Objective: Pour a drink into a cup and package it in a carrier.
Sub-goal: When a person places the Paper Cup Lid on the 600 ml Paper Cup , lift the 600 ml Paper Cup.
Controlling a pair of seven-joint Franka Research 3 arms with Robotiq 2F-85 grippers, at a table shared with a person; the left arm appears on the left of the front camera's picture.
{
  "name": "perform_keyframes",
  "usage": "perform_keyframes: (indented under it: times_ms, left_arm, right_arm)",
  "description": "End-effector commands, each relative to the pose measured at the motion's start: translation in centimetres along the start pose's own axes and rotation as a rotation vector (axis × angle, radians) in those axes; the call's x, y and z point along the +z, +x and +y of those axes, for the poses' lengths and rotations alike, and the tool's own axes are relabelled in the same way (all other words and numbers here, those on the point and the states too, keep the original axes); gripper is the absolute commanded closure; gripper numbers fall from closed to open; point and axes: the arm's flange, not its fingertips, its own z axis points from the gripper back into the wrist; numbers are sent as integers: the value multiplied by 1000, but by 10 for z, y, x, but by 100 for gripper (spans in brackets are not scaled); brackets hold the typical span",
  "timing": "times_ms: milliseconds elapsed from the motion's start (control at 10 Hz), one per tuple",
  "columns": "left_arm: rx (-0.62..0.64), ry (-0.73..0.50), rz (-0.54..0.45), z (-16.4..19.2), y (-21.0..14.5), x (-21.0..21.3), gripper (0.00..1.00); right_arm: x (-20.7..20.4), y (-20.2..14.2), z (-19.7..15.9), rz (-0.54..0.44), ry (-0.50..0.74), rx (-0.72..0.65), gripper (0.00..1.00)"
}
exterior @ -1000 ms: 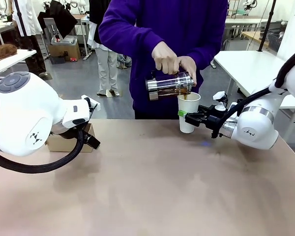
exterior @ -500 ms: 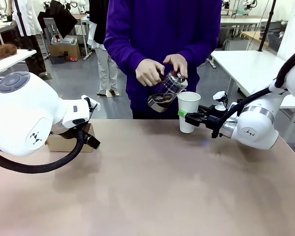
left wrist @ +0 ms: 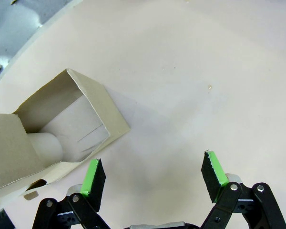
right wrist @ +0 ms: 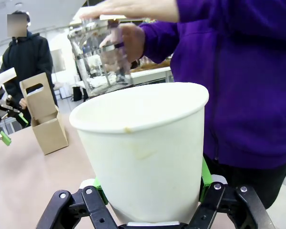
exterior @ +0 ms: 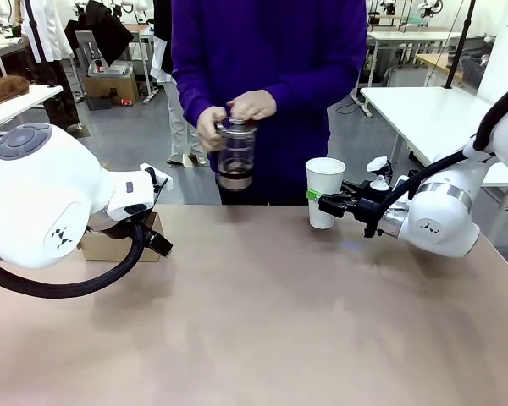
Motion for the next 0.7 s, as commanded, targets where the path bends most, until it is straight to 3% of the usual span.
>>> perform_keyframes:
  times_ms: [0,600]
  left_arm:
    - [2,-2,-1,0,0,0,0]
    - [2,-2,-1,0,0,0,0]
  right_arm:
    - [-1,4,2,9,-5,6,20]
    - [-1,4,2,9,-5,6,20]
